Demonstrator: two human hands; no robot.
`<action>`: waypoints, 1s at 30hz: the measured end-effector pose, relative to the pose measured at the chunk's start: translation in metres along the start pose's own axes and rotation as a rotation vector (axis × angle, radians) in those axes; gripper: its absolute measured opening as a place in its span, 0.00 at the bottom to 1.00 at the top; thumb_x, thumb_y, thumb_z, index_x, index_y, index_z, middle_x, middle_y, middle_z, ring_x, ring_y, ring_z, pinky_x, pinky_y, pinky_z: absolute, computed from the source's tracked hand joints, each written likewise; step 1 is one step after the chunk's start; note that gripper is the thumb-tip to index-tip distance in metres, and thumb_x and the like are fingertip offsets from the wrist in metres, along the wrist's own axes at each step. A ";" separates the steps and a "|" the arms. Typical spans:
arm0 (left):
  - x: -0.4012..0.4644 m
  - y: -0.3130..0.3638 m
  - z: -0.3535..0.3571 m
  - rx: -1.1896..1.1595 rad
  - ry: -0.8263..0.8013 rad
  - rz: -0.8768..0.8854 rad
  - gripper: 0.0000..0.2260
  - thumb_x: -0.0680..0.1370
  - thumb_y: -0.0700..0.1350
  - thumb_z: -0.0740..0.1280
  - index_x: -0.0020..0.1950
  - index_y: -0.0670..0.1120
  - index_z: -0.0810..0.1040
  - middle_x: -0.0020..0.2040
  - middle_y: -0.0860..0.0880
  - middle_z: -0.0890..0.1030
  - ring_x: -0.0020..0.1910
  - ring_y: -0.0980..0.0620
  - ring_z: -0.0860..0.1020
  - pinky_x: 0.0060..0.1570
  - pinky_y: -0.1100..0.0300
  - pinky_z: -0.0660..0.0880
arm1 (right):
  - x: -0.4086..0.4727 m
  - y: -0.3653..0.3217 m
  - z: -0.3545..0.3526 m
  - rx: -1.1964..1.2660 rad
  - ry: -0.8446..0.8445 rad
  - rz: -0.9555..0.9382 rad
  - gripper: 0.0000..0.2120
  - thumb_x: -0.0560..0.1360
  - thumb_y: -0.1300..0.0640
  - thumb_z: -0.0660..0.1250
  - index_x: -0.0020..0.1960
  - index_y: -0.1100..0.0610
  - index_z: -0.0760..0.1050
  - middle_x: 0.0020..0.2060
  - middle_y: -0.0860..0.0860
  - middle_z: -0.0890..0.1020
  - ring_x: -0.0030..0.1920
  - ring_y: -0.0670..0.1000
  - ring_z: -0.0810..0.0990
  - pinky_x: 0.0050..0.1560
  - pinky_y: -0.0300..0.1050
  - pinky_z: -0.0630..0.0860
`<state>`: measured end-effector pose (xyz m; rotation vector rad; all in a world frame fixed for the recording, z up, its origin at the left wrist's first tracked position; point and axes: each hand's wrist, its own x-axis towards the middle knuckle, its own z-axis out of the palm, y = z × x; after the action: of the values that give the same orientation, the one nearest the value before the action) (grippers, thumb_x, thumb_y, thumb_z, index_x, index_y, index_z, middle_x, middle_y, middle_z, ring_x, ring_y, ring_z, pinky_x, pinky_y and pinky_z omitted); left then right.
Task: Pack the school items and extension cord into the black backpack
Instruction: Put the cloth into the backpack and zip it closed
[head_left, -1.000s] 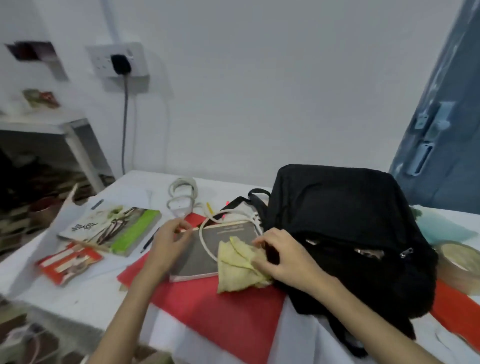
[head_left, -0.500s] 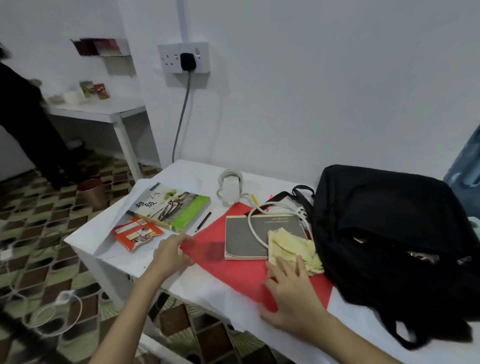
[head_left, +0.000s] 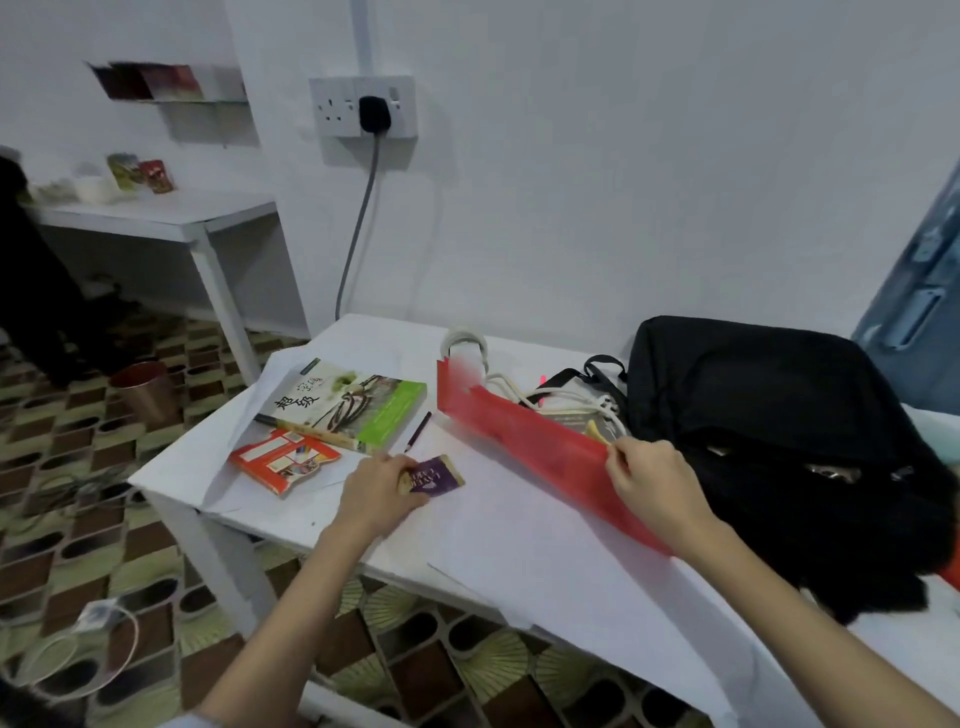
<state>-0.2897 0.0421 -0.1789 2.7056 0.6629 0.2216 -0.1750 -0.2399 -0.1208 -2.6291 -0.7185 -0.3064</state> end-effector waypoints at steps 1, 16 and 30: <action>-0.001 -0.005 -0.002 -0.024 0.058 -0.037 0.21 0.72 0.54 0.70 0.62 0.49 0.74 0.58 0.46 0.74 0.56 0.46 0.73 0.53 0.53 0.71 | 0.000 0.000 0.000 -0.003 -0.002 0.015 0.14 0.78 0.55 0.57 0.46 0.63 0.76 0.41 0.62 0.81 0.44 0.65 0.79 0.40 0.52 0.72; 0.012 -0.006 -0.053 -0.501 0.425 0.058 0.11 0.73 0.46 0.71 0.54 0.45 0.81 0.51 0.47 0.71 0.48 0.50 0.72 0.52 0.57 0.71 | -0.066 -0.032 0.063 -0.059 -0.615 -0.396 0.33 0.70 0.30 0.36 0.74 0.36 0.45 0.76 0.41 0.42 0.76 0.47 0.38 0.72 0.58 0.39; 0.037 0.170 0.002 -0.641 0.102 0.582 0.22 0.67 0.47 0.76 0.60 0.53 0.75 0.48 0.58 0.76 0.49 0.57 0.74 0.50 0.65 0.69 | -0.004 0.045 -0.035 1.377 -0.214 0.583 0.24 0.75 0.39 0.59 0.60 0.58 0.69 0.50 0.61 0.82 0.42 0.60 0.83 0.39 0.53 0.80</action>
<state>-0.1852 -0.0826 -0.1160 2.1884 -0.1826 0.5999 -0.1585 -0.2919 -0.1047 -1.4040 -0.0571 0.4931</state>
